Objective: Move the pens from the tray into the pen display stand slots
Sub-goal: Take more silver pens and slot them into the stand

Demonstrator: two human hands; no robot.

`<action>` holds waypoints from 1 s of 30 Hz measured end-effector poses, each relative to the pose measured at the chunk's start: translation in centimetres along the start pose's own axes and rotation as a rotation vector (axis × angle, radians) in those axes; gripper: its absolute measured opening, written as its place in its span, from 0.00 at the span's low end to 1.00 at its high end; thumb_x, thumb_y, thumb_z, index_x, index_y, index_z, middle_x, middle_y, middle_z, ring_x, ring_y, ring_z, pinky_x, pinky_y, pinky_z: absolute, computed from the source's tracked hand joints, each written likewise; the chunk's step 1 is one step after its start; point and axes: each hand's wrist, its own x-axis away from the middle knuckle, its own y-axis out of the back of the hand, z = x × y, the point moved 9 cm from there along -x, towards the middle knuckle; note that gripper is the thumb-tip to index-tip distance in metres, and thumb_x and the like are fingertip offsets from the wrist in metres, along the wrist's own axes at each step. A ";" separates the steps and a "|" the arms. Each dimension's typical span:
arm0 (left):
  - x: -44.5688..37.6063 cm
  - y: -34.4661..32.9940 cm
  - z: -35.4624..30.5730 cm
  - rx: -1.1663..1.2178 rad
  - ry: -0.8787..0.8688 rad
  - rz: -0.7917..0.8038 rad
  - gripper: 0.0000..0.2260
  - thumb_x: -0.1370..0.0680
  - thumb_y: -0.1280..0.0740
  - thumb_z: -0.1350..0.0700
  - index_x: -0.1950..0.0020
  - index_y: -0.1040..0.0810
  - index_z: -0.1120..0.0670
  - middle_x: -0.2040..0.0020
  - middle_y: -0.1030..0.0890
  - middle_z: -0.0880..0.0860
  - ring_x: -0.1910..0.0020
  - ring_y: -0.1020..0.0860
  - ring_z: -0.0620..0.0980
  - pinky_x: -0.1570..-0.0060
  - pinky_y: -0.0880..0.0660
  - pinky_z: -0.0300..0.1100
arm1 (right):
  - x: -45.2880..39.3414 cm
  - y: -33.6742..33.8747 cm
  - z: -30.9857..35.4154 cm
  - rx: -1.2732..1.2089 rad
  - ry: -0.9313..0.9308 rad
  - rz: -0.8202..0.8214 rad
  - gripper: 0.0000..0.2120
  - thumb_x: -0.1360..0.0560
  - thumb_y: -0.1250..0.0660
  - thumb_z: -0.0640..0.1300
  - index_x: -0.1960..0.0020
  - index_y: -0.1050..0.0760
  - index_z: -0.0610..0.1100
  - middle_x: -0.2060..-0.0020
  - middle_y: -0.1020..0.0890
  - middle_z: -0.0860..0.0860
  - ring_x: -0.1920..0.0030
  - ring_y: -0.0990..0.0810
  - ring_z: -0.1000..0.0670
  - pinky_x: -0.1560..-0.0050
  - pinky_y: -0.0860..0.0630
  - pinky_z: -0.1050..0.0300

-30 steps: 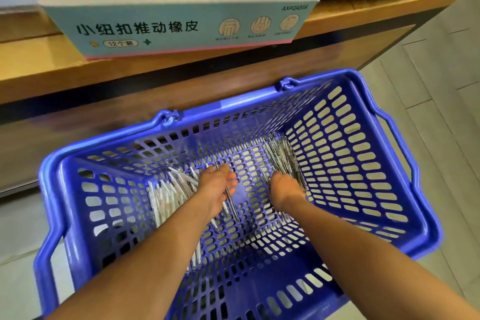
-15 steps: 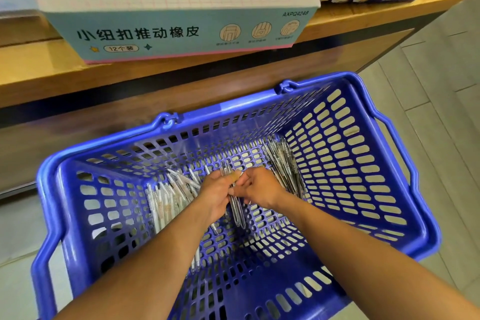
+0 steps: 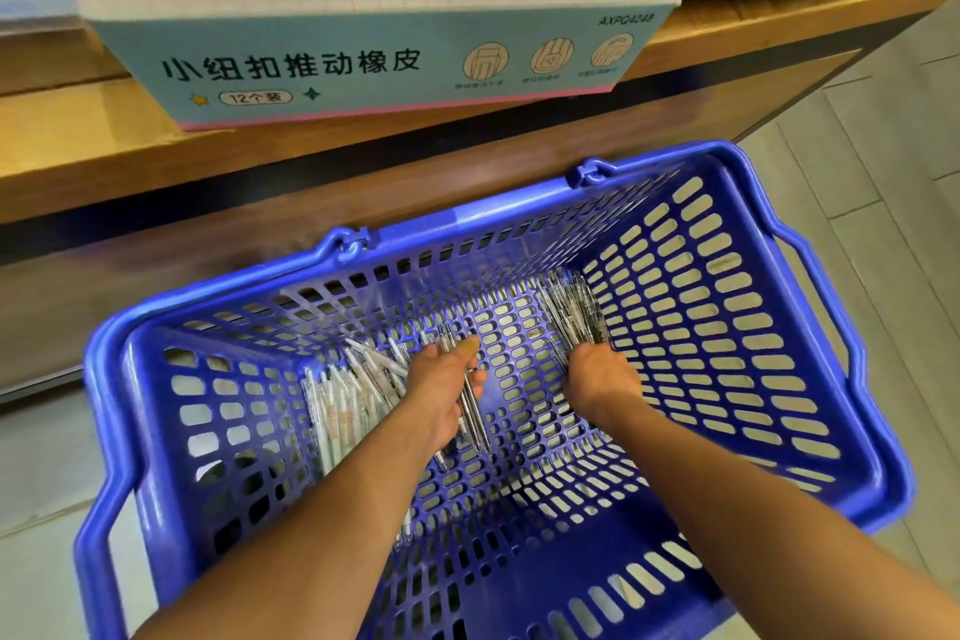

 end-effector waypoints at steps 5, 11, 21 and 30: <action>-0.2 -0.2 0.1 0.010 0.003 0.024 0.06 0.21 0.31 0.58 0.52 0.27 0.57 0.65 0.23 0.53 0.71 0.25 0.48 0.70 0.26 0.42 | 0.1 -1.2 0.9 0.064 0.011 0.045 0.16 0.24 0.36 0.36 0.36 0.30 0.38 0.43 0.22 0.43 0.43 0.21 0.43 0.49 0.23 0.52; -0.5 -0.2 0.4 0.029 0.012 0.034 0.21 0.22 0.29 0.59 0.32 0.30 0.62 0.63 0.23 0.53 0.70 0.25 0.48 0.70 0.26 0.41 | 0.3 0.1 3.5 -0.310 0.170 0.112 0.08 0.22 0.33 0.45 0.49 0.24 0.40 0.57 0.19 0.47 0.58 0.21 0.50 0.59 0.26 0.61; -0.8 -1.4 0.1 0.085 -0.048 0.150 0.44 0.35 0.22 0.50 0.25 0.37 0.60 0.30 0.26 0.61 0.30 0.28 0.61 0.27 0.37 0.61 | 3.3 2.5 9.8 -1.013 0.288 0.339 0.09 0.28 0.26 0.39 0.52 0.24 0.37 0.67 0.21 0.48 0.68 0.22 0.52 0.66 0.23 0.61; -1.1 0.2 0.2 0.059 -0.017 -0.018 0.24 0.18 0.36 0.59 0.24 0.39 0.59 0.63 0.23 0.53 0.70 0.27 0.48 0.69 0.25 0.41 | 0.4 3.0 5.7 -0.774 0.158 0.113 0.05 0.24 0.30 0.44 0.56 0.23 0.43 0.57 0.16 0.45 0.60 0.17 0.47 0.53 0.19 0.51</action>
